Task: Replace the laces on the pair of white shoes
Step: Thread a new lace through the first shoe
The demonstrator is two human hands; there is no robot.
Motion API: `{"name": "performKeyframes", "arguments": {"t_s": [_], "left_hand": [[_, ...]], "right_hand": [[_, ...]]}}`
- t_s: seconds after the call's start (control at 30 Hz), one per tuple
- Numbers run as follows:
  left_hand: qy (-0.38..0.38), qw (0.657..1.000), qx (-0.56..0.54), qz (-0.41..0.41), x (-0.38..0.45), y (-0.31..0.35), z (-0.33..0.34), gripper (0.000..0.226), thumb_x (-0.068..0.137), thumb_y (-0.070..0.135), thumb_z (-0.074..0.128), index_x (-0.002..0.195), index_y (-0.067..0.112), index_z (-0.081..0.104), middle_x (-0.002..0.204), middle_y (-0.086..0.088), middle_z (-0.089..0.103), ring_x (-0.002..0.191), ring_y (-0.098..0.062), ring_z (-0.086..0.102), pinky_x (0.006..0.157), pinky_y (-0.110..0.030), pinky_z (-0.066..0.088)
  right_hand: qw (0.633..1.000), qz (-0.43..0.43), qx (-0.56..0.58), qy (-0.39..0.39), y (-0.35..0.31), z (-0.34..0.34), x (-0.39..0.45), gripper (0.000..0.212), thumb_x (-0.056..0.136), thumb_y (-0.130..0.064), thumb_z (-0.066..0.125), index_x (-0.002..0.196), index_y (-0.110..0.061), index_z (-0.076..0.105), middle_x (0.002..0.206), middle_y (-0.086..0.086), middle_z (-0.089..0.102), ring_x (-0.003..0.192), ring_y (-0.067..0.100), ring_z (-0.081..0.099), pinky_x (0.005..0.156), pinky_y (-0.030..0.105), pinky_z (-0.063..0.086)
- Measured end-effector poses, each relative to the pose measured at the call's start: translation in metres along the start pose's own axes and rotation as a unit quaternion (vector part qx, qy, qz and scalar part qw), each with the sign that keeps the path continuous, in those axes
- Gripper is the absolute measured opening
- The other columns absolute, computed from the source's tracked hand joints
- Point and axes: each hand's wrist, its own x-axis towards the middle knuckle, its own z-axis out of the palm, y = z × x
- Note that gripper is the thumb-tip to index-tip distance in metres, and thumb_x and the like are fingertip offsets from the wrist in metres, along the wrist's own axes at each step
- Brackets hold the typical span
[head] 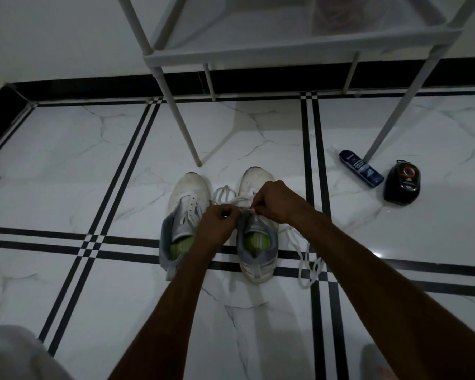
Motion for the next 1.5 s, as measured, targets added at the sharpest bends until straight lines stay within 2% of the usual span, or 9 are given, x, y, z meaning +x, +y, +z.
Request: {"name": "performKeyframes", "arguments": {"t_s": [0.3, 0.53, 0.73, 0.93, 1.03, 1.13, 1.23, 1.4, 1.5], "left_hand": [[0.018, 1.0, -0.016, -0.005, 0.0, 0.001, 0.008, 0.027, 0.082, 0.04, 0.063, 0.081, 0.018, 0.08, 0.076, -0.004, 0.076, 0.084, -0.027, 0.074, 0.086, -0.052, 0.059], [0.008, 0.998, -0.055, 0.007, -0.005, 0.01, 0.01, 0.02, 0.089, 0.036, 0.072, 0.1, 0.022, 0.082, 0.09, 0.006, 0.079, 0.094, -0.011, 0.074, 0.095, -0.044, 0.057], [0.009, 0.993, -0.121, -0.001, -0.008, 0.012, 0.019, 0.023, 0.092, 0.035, 0.072, 0.106, 0.018, 0.08, 0.099, 0.0, 0.079, 0.1, -0.016, 0.074, 0.098, -0.045, 0.056], [0.032, 0.98, -0.193, -0.048, -0.006, 0.004, 0.026, 0.016, 0.097, 0.02, 0.068, 0.103, 0.01, 0.078, 0.1, -0.012, 0.078, 0.103, -0.032, 0.072, 0.1, -0.051, 0.055], [0.057, 0.98, -0.184, -0.057, -0.004, 0.001, 0.031, 0.014, 0.092, 0.015, 0.073, 0.103, 0.006, 0.077, 0.098, -0.013, 0.077, 0.101, -0.035, 0.072, 0.097, -0.051, 0.056], [0.069, 0.986, -0.145, -0.051, -0.004, 0.005, 0.035, 0.019, 0.09, 0.025, 0.075, 0.101, 0.01, 0.078, 0.095, -0.008, 0.078, 0.097, -0.029, 0.073, 0.092, -0.047, 0.059], [0.075, 0.996, -0.048, -0.006, -0.005, 0.01, 0.039, 0.031, 0.093, 0.038, 0.068, 0.107, 0.012, 0.077, 0.101, -0.005, 0.078, 0.097, -0.02, 0.073, 0.092, -0.043, 0.058], [0.093, 0.994, 0.06, 0.016, 0.0, 0.012, 0.046, 0.024, 0.1, 0.018, 0.058, 0.115, 0.0, 0.065, 0.114, -0.012, 0.07, 0.103, -0.022, 0.065, 0.086, -0.028, 0.049], [0.085, 0.993, 0.082, 0.016, -0.003, 0.014, 0.046, 0.018, 0.102, 0.015, 0.056, 0.115, 0.002, 0.059, 0.109, -0.01, 0.064, 0.097, -0.016, 0.059, 0.072, -0.014, 0.04]], "right_hand": [[0.999, 0.022, -0.01, -0.028, 0.003, 0.005, 0.003, 0.022, 0.092, -0.021, 0.066, 0.102, -0.006, 0.079, 0.105, 0.011, 0.074, 0.098, 0.026, 0.066, 0.086, 0.027, 0.044], [0.977, 0.105, 0.179, 0.045, 0.014, 0.011, -0.004, 0.014, 0.082, -0.02, 0.08, 0.09, -0.008, 0.081, 0.088, 0.01, 0.076, 0.076, 0.012, 0.066, 0.071, 0.019, 0.052], [0.937, 0.177, 0.293, 0.07, 0.015, 0.011, -0.01, 0.019, 0.073, -0.015, 0.087, 0.089, -0.007, 0.08, 0.084, 0.004, 0.075, 0.066, 0.009, 0.067, 0.068, 0.021, 0.057], [0.897, 0.24, 0.341, 0.146, 0.012, 0.014, -0.013, 0.048, 0.046, -0.019, 0.1, 0.077, -0.014, 0.063, 0.085, 0.015, 0.073, 0.076, 0.026, 0.074, 0.069, 0.041, 0.063], [0.889, 0.233, 0.365, 0.148, 0.014, 0.016, -0.016, 0.03, 0.061, -0.008, 0.094, 0.069, -0.014, 0.065, 0.081, 0.015, 0.074, 0.079, 0.027, 0.075, 0.069, 0.036, 0.062], [0.911, 0.205, 0.338, 0.119, 0.013, 0.013, -0.018, 0.019, 0.068, -0.024, 0.091, 0.072, -0.016, 0.074, 0.078, 0.007, 0.075, 0.08, 0.023, 0.074, 0.078, 0.037, 0.062], [0.929, 0.207, 0.293, 0.088, 0.009, 0.008, -0.021, 0.043, 0.067, -0.043, 0.089, 0.077, -0.003, 0.077, 0.077, 0.011, 0.075, 0.075, 0.021, 0.071, 0.077, 0.035, 0.059], [0.934, 0.246, 0.251, 0.058, 0.004, 0.013, -0.024, 0.055, 0.075, -0.059, 0.077, 0.059, -0.01, 0.058, 0.057, -0.001, 0.055, 0.054, 0.008, 0.051, 0.05, 0.02, 0.035], [0.927, 0.268, 0.256, 0.056, 0.007, 0.015, -0.019, 0.049, 0.075, -0.047, 0.08, 0.09, -0.001, 0.071, 0.085, 0.009, 0.068, 0.079, 0.018, 0.064, 0.051, 0.019, 0.039]]}}
